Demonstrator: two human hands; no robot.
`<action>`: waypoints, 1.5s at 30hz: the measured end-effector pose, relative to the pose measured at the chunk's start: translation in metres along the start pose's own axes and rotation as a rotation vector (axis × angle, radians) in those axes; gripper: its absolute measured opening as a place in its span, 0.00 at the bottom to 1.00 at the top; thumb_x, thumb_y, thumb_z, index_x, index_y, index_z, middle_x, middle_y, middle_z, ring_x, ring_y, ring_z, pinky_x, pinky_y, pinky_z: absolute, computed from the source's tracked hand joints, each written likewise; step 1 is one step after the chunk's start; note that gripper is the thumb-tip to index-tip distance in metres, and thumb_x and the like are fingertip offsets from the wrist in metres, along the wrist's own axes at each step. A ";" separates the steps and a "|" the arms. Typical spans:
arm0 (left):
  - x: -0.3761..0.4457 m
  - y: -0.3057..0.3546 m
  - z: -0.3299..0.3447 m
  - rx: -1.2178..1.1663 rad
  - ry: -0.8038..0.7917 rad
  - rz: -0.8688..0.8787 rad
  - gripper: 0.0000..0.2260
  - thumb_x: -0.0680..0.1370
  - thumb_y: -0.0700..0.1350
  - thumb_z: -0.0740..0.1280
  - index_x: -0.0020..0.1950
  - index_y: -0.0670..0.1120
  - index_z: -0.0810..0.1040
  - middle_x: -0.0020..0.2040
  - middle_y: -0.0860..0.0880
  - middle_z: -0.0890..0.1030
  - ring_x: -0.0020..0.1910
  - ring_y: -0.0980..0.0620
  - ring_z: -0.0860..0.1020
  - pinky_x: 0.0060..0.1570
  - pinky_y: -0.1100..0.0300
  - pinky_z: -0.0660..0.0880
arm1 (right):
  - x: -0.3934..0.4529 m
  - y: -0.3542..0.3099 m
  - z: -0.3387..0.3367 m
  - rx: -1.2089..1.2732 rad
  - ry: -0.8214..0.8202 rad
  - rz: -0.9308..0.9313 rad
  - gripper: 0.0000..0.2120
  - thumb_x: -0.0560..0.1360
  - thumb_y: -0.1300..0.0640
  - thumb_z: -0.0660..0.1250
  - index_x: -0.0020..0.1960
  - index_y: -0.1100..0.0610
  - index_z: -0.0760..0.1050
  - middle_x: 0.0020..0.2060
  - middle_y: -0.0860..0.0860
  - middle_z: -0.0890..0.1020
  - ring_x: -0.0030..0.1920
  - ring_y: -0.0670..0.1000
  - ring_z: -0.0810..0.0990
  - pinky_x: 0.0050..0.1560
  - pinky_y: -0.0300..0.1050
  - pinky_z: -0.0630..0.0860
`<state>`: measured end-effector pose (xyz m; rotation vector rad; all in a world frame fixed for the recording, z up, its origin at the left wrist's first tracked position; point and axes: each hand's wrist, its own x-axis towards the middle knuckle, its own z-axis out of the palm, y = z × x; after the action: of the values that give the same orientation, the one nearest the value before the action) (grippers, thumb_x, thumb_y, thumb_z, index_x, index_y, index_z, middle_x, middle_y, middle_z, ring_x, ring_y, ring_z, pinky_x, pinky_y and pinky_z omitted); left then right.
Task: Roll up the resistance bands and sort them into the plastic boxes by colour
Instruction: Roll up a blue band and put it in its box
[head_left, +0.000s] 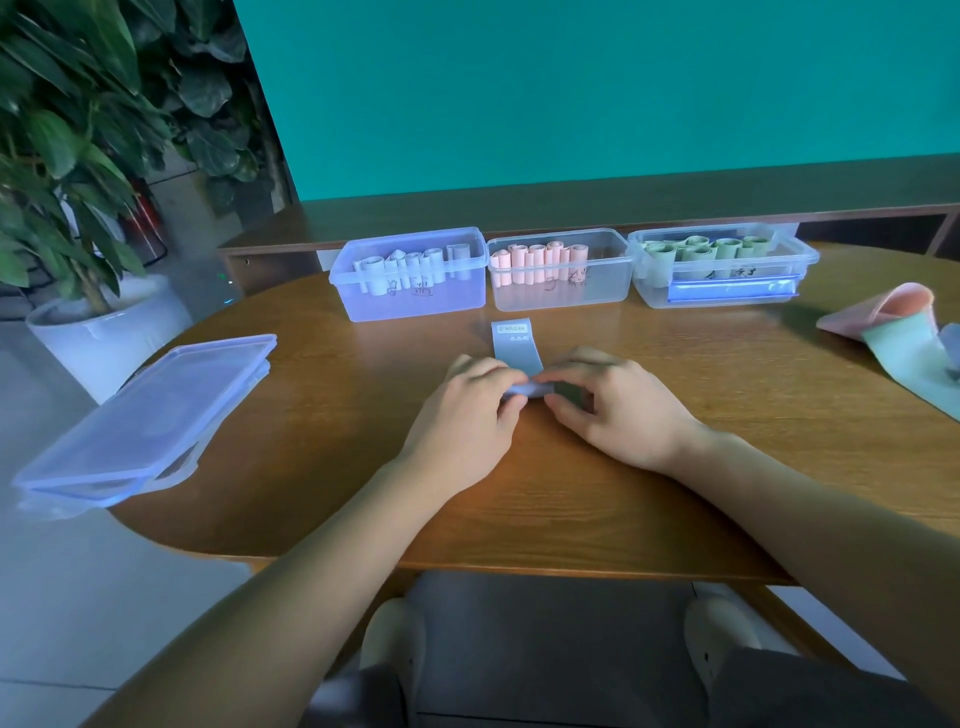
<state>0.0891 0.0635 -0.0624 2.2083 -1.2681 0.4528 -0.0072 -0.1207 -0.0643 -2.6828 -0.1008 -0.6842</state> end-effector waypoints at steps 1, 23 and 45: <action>0.002 -0.001 0.000 0.007 -0.009 -0.001 0.10 0.82 0.45 0.65 0.60 0.48 0.82 0.54 0.53 0.80 0.55 0.52 0.71 0.53 0.54 0.74 | 0.001 0.001 0.000 -0.003 -0.005 0.006 0.14 0.80 0.52 0.66 0.64 0.48 0.79 0.57 0.41 0.78 0.42 0.34 0.72 0.43 0.43 0.75; 0.024 -0.017 0.010 0.042 0.036 -0.018 0.13 0.79 0.46 0.69 0.63 0.47 0.80 0.58 0.52 0.80 0.58 0.50 0.71 0.56 0.56 0.72 | 0.025 0.011 0.005 -0.087 -0.059 0.098 0.17 0.80 0.48 0.64 0.69 0.44 0.74 0.64 0.42 0.76 0.45 0.41 0.70 0.48 0.46 0.75; 0.051 -0.036 0.022 0.026 -0.029 -0.100 0.15 0.81 0.49 0.66 0.67 0.50 0.77 0.63 0.52 0.78 0.62 0.49 0.68 0.61 0.55 0.69 | 0.055 0.026 0.013 -0.075 -0.035 0.116 0.17 0.81 0.49 0.63 0.69 0.45 0.73 0.64 0.43 0.77 0.45 0.44 0.76 0.46 0.48 0.78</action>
<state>0.1462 0.0305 -0.0629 2.2957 -1.1659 0.4022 0.0508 -0.1407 -0.0577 -2.7476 0.0730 -0.6169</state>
